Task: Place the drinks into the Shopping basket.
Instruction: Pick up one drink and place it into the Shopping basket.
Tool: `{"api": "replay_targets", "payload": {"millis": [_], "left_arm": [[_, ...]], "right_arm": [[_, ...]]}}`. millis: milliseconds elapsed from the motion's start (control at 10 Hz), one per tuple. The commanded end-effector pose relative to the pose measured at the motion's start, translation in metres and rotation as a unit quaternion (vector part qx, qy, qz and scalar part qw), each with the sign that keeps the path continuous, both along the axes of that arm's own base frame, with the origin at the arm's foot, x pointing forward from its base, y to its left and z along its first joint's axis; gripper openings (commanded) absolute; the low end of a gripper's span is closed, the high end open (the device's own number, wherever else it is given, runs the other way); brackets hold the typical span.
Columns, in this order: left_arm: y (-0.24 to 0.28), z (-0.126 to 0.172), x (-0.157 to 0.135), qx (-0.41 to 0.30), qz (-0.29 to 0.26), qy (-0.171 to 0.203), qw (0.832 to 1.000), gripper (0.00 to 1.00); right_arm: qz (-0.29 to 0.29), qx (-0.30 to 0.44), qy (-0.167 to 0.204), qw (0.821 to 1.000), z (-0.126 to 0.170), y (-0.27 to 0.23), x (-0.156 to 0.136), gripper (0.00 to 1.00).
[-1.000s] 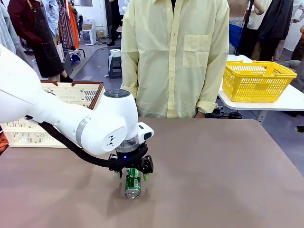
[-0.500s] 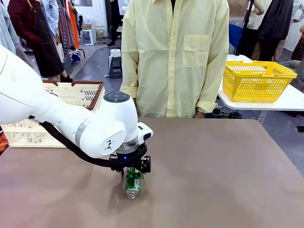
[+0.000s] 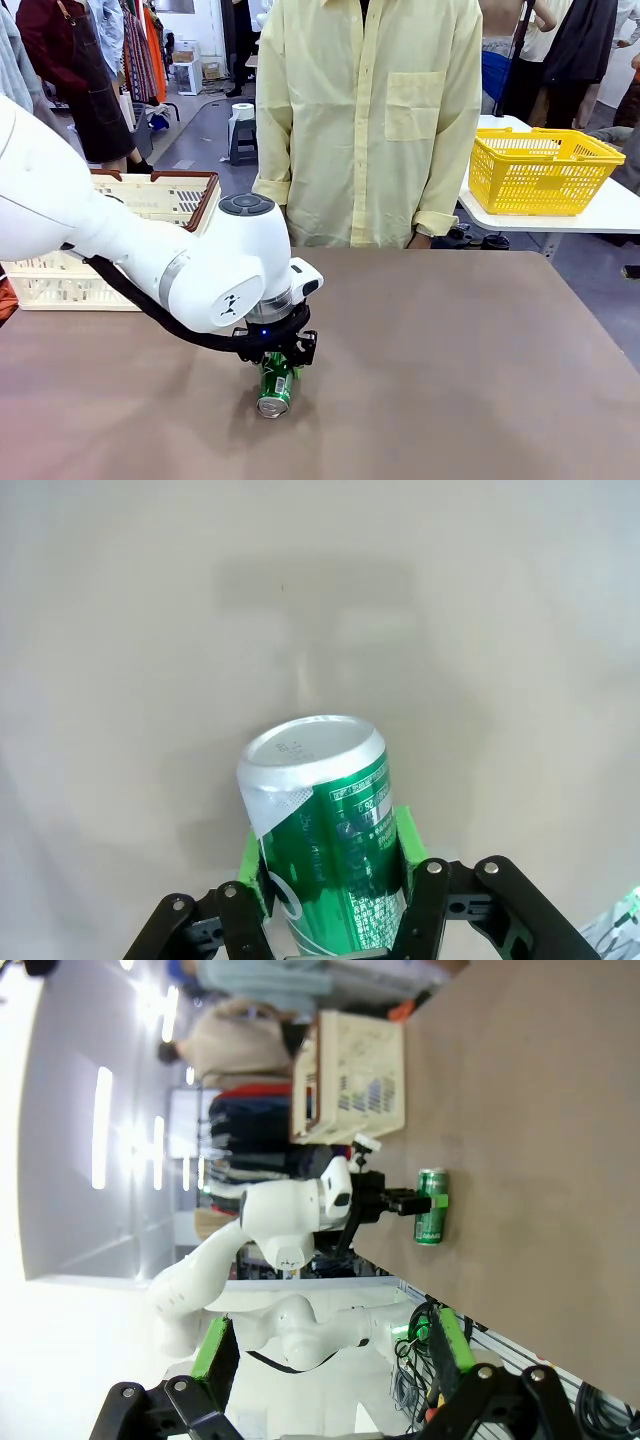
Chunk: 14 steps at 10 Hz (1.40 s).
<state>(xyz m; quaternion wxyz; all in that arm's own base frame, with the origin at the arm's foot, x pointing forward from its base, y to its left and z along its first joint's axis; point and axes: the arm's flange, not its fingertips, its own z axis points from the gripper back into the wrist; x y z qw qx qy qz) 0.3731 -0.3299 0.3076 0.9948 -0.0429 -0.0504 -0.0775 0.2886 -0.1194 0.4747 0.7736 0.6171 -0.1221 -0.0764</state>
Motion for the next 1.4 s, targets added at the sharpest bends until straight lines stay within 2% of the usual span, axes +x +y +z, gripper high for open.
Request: {"api": "replay_targets", "payload": {"millis": [0, 100, 300, 400, 500, 700, 900, 1000, 1100, 1300], "left_arm": [[0.005, 0.009, 0.009, -0.001, 0.014, 0.014, 1.0, 0.0], [0.017, 0.045, 0.012, -0.022, 0.024, 0.021, 0.999, 0.0], [0.051, 0.133, 0.007, -0.036, 0.0, 0.092, 0.995, 0.0], [0.073, 0.17, 0.0, -0.051, -0.012, 0.089, 0.995, 0.0], [0.1, 0.203, -0.013, -0.066, -0.011, 0.058, 0.996, 0.0], [0.147, 0.236, -0.038, -0.074, 0.013, 0.011, 0.997, 0.0], [0.189, 0.253, -0.054, -0.091, 0.028, -0.026, 0.995, 0.0], [0.209, 0.259, -0.053, -0.088, 0.069, -0.049, 0.993, 0.0], [0.176, 0.263, -0.048, -0.086, 0.029, -0.001, 0.996, 0.0], [0.176, 0.263, -0.048, -0.086, 0.029, -0.001, 0.996, 0.0]], "right_arm": [[0.002, -0.002, 0.0, 1.0, 0.002, -0.002, -0.002, 1.0], [0.002, -0.002, 0.0, 1.0, 0.002, -0.002, -0.002, 1.0], [0.002, -0.002, 0.0, 1.0, 0.002, -0.002, -0.002, 1.0], [0.002, -0.002, 0.0, 1.0, 0.002, -0.002, -0.002, 1.0], [0.002, -0.002, 0.0, 1.0, 0.002, -0.002, -0.002, 1.0], [0.002, -0.002, 0.0, 1.0, 0.002, -0.002, -0.002, 1.0], [0.002, -0.002, 0.0, 1.0, 0.002, -0.002, -0.002, 1.0], [0.002, -0.002, 0.0, 1.0, 0.002, -0.002, -0.002, 1.0], [0.002, -0.002, 0.0, 1.0, 0.002, -0.002, -0.002, 1.0], [0.002, -0.002, 0.0, 1.0, 0.002, -0.002, -0.002, 1.0]]}}
